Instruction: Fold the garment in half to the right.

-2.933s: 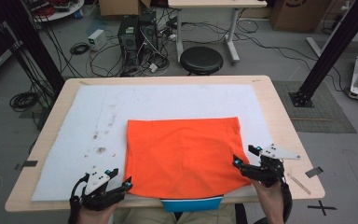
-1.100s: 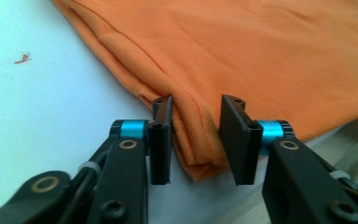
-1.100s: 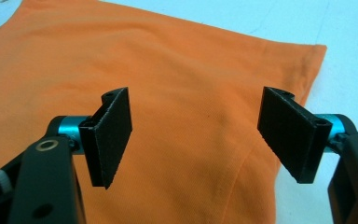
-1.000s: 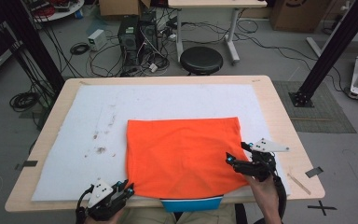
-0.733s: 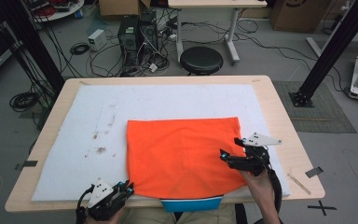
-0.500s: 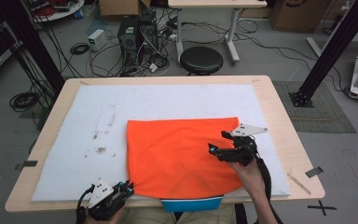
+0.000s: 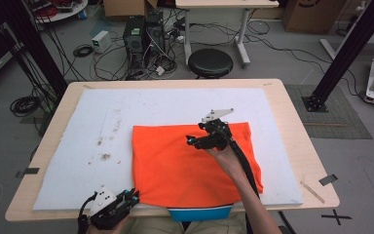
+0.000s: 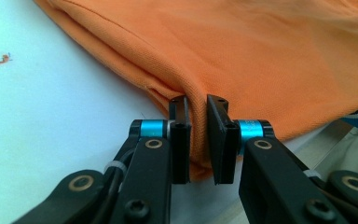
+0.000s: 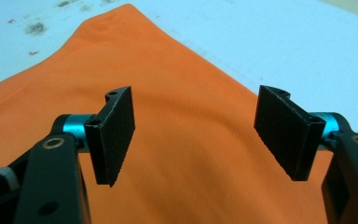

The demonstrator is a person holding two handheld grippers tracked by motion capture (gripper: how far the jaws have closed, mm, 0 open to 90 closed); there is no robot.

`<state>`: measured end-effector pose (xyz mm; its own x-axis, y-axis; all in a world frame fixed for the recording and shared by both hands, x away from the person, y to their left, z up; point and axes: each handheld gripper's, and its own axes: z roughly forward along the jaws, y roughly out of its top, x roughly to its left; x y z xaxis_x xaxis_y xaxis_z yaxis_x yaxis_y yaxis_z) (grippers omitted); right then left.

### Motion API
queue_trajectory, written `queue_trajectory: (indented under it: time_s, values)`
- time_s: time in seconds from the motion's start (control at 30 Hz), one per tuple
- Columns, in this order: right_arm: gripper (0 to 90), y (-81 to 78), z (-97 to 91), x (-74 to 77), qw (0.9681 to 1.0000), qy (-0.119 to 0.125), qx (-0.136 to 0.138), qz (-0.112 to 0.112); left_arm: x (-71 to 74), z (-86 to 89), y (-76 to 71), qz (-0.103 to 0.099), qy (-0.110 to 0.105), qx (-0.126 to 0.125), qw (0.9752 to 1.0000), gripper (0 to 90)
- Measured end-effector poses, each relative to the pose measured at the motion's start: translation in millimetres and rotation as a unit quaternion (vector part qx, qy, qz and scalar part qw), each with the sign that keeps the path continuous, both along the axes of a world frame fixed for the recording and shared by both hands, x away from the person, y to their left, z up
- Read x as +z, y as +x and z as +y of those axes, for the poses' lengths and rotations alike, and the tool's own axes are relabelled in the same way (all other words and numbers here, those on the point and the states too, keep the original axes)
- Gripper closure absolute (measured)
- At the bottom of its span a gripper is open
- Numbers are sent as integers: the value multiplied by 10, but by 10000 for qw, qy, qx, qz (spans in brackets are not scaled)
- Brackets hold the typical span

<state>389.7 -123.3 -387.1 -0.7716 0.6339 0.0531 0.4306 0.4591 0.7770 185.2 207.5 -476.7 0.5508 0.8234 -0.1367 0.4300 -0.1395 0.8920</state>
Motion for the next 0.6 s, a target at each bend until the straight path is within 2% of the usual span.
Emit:
queue_trajectory:
  time_s: [0.13,0.33,0.6]
  values:
    - [296,185,172,19,9998,-35,87,173,0,2,2,9,-3,-15,10000,797]
    - [316,397,471,26,9994,19,287,185,1,-2,0,9,7,-13,10000,797]
    - [325,552,849,-60,9981,-3,575,222,4,2,6,29,0,-21,10000,796]
